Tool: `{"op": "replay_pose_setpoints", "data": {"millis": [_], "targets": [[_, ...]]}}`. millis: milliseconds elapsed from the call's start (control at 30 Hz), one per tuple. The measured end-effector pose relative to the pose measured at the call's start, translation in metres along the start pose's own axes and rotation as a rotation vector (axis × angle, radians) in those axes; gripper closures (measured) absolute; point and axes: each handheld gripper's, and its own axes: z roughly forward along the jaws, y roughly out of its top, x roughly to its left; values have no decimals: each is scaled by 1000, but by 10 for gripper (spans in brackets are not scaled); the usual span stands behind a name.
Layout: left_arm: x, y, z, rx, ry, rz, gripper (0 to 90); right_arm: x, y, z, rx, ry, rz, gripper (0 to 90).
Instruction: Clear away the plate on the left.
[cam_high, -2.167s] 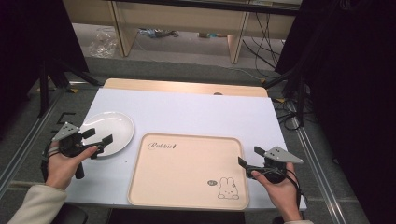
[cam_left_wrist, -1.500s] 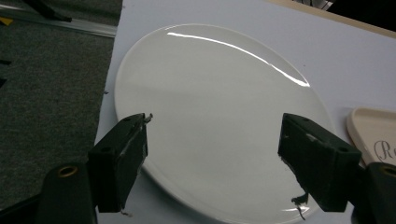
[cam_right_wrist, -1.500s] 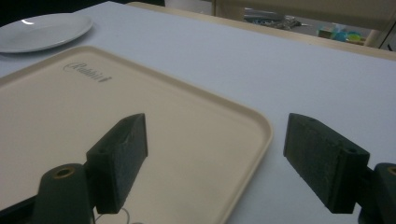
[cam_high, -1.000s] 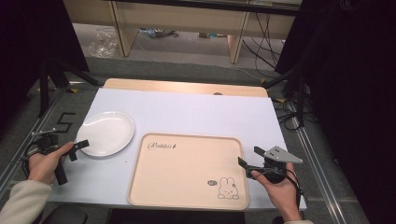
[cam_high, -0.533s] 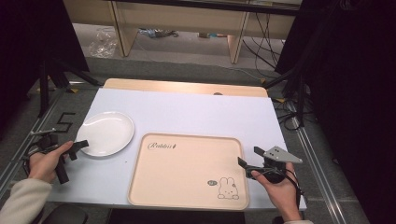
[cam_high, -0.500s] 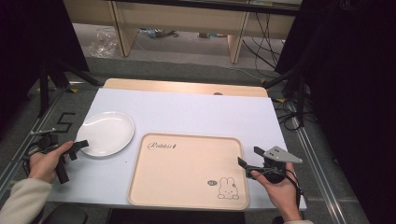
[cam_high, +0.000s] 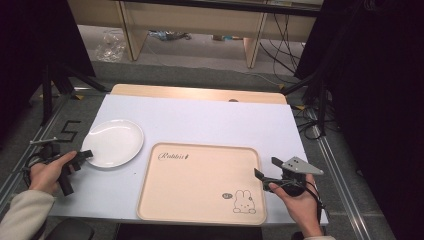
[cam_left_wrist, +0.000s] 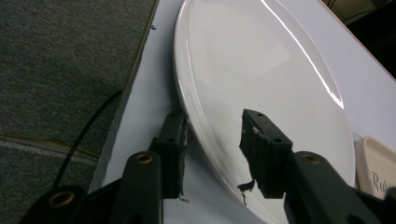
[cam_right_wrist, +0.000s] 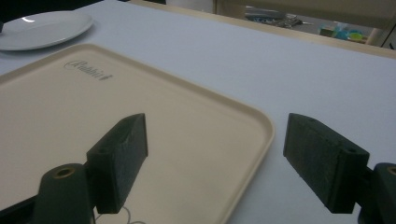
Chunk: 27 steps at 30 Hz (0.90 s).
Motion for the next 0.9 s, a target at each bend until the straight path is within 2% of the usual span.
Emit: {"op": "replay_pose_setpoints", "data": {"millis": [33, 100, 333, 367, 400, 433, 467, 500, 533, 600, 700, 733, 900], "targets": [[1, 0, 0, 0, 1, 2, 653, 0, 0, 0, 0, 0, 0, 226], [2, 0, 0, -4, 7, -8, 714, 0, 0, 0, 4, 3, 8, 226], [9, 1, -1, 2, -33, -55, 757, 1, -1, 2, -11, 9, 8, 226], [12, 0, 0, -17, -56, -79, 757, 1, -1, 2, -5, 7, 7, 226], [15, 0, -2, -4, -85, -127, 779, 1, -1, 2, -10, 10, 8, 226], [15, 0, -2, -4, -85, -127, 791, 1, -1, 2, -10, 10, 8, 226], [16, 0, -3, -11, -107, -144, 801, 0, 0, 1, 3, 0, 1, 226], [16, 1, -4, -39, -158, -162, 810, 0, 0, 1, 3, 1, 1, 226], [15, 2, -6, -51, -172, -168, 819, 0, 0, 1, 5, 0, 1, 226], [13, 3, -8, -63, -182, -173, 830, 0, 0, 1, 3, 0, 1, 226], [6, 4, -11, -92, -196, -150, 864, 0, 0, 1, 8, 0, 1, 226], [2, 5, -13, -110, -219, -144, 869, 0, 0, 1, 8, 0, 1, 226], [-4, 6, -15, -122, -242, -131, 868, -1, 0, 1, -1, -9, -12, 226]]}}
